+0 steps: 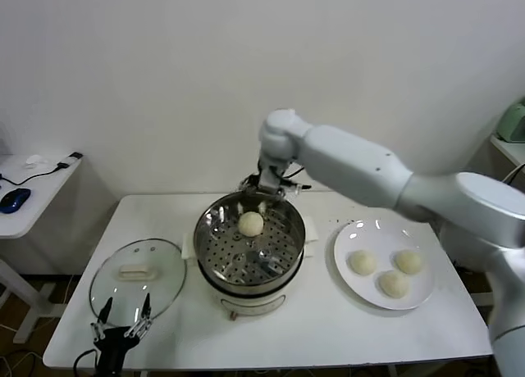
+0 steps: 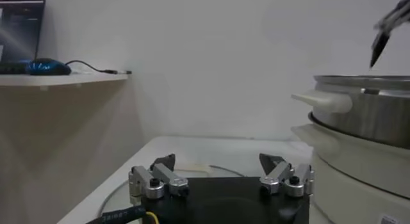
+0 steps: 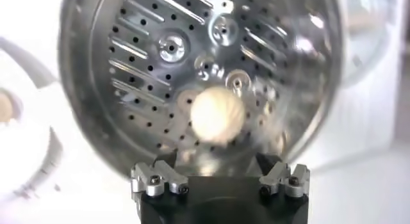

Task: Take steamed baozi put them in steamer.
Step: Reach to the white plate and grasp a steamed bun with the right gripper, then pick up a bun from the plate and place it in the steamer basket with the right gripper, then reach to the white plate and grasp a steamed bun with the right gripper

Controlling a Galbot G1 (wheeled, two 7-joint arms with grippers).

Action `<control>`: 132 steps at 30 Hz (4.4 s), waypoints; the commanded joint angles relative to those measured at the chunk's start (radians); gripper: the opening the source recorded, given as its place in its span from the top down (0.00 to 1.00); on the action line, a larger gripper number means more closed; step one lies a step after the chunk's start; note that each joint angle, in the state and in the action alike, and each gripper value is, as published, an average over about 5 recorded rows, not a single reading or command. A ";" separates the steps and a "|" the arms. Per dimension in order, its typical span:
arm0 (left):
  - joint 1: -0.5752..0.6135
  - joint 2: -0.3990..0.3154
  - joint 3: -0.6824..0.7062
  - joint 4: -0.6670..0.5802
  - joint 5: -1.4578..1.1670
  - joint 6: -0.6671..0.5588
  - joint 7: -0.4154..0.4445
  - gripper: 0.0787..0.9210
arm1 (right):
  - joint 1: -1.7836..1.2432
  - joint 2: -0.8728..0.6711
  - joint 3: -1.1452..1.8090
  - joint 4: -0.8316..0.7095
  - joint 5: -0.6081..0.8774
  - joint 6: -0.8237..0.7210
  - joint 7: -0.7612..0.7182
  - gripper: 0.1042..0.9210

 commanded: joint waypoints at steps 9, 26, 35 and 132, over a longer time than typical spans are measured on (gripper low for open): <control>0.002 -0.006 0.015 0.011 0.026 -0.012 0.002 0.12 | -0.054 -0.436 -0.249 -0.007 0.334 -0.448 0.042 0.12; -0.007 -0.007 0.018 0.038 0.036 -0.011 0.000 0.12 | -0.323 -0.392 -0.118 -0.020 0.251 -0.469 0.203 0.12; -0.005 -0.007 0.017 0.044 0.038 -0.012 -0.004 0.12 | -0.345 -0.362 -0.102 -0.048 0.222 -0.460 0.237 0.12; -0.007 -0.018 0.029 0.020 0.039 -0.002 -0.045 0.12 | 0.271 -0.656 -0.456 0.336 0.410 -0.485 -0.011 0.12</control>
